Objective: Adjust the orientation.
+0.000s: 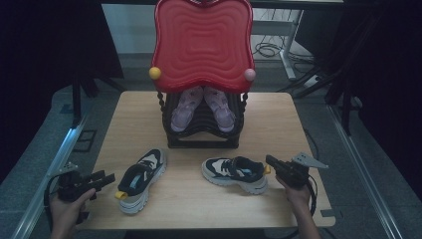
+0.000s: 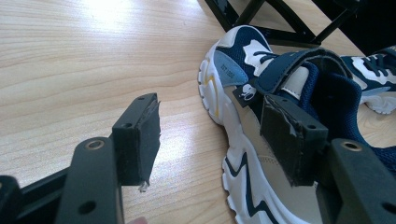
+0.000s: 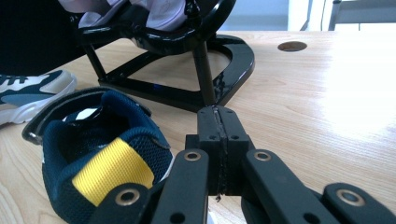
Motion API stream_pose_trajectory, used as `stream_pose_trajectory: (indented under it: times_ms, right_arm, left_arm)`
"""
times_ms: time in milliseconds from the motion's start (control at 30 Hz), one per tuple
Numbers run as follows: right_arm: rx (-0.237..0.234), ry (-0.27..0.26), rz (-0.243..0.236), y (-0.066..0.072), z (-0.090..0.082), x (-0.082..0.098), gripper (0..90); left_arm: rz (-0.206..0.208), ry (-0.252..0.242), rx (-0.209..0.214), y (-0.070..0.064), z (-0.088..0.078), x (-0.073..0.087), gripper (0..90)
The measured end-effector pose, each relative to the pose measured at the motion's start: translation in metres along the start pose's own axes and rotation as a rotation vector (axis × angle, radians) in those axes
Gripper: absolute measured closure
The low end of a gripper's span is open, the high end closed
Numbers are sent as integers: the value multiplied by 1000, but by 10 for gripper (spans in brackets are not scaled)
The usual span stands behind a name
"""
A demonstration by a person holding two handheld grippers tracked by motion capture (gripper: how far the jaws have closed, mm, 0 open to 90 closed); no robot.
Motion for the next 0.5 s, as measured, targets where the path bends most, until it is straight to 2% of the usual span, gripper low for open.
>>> stream_pose_trajectory:
  times_ms: [167,500]
  right_arm:
    - [-26,18,-22,1,3,5,898]
    - [-69,46,-35,2,6,13,900]
  left_arm:
    - [0,0,1,0,0,0,378]
    - [0,0,0,0,0,0,377]
Point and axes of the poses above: each handheld gripper's, and its own axes: z roughly forward along the jaws, x roughly out of its underside, y roughly to its left, the point moved 10 cm from there along z, roughly forward along the jaws, and after that the axes turned 14 degrees about x, right-handed, at the moved point
